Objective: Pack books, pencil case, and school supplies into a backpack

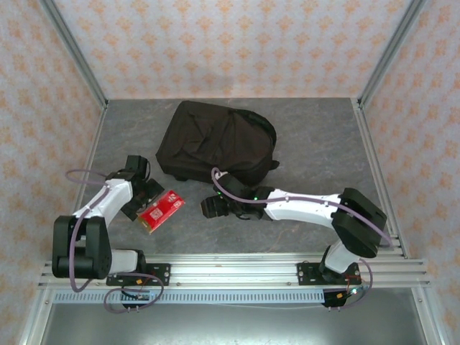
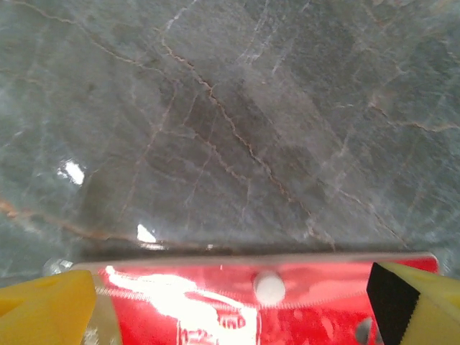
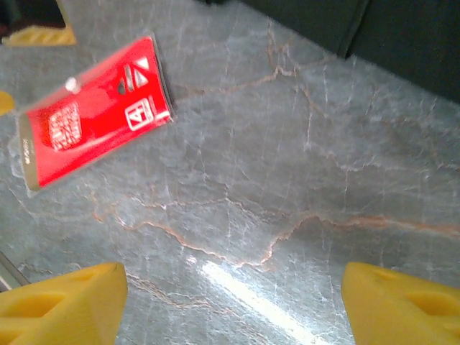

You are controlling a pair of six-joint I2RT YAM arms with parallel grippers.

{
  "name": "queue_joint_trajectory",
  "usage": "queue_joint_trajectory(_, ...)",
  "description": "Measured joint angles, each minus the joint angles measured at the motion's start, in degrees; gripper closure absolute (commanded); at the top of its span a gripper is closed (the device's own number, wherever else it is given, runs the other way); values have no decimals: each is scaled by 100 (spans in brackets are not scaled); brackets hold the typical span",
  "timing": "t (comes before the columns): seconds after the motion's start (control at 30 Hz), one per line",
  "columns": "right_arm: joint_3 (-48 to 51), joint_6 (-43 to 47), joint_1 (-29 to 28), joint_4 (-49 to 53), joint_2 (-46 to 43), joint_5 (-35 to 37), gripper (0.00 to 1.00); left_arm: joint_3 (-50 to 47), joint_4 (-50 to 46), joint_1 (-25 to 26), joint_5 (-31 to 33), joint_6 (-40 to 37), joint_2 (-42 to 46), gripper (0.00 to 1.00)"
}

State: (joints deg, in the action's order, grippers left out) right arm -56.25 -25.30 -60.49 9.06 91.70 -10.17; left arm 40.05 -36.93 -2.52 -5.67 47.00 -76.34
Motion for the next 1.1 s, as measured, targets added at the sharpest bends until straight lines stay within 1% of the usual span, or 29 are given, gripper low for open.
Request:
queue_joint_trajectory(0.1,129,2,0,-96,37,-94,22,-188,389,-24,-96,11,-267,3)
queue_joint_trajectory(0.17,177,7,0,-155,39,-133,22,-214,446,-48,-116,13,-321,3)
queue_joint_trajectory(0.4,238,4,0,-258,133,-188,21,-671,826,-37,-234,48,260,3)
queue_joint_trajectory(0.5,234,2,0,-275,275,-203,21,-844,964,122,-181,-9,468,3)
queue_joint_trajectory(0.67,61,-116,31,-284,649,-446,22,-992,1108,446,118,-170,466,4)
queue_joint_trajectory(0.77,-79,-420,157,-516,890,-885,23,-1067,1191,505,227,-214,461,5)
queue_joint_trajectory(0.93,-289,-1296,466,-1263,1408,-1641,25,-1215,1303,518,278,-256,645,5)
queue_joint_trajectory(1.1,-616,-2044,557,-1766,1906,-2002,33,-1375,1392,516,199,-271,1012,5)
